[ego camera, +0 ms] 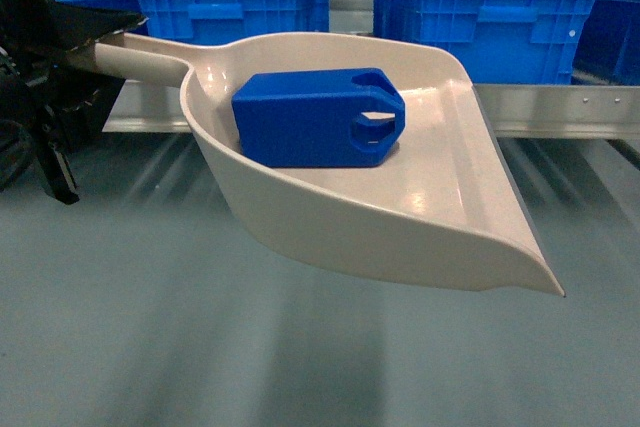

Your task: Place part in tray to right shelf

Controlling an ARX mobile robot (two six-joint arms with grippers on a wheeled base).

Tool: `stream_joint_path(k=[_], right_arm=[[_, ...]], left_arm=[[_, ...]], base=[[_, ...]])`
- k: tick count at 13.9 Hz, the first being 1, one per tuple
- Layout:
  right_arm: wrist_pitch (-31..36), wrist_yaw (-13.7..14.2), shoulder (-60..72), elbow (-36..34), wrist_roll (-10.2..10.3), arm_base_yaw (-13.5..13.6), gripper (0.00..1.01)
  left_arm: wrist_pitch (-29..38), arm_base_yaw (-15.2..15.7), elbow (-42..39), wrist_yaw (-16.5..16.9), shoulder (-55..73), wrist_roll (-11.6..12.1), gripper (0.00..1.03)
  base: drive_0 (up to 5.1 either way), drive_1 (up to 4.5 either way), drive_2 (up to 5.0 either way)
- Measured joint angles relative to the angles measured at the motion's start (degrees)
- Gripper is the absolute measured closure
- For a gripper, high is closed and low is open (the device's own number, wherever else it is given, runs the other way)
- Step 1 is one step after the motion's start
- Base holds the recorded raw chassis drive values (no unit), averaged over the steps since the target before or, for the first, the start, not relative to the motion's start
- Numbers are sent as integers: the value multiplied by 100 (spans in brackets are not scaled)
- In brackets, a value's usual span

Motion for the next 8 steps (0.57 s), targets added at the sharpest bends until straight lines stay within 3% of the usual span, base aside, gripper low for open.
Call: stream_joint_path(k=[8], right_arm=[[22, 0, 0, 0, 0, -2, 3]], left_arm=[[28, 7, 0, 2, -2, -2, 89]], base=[[10, 428, -408]])
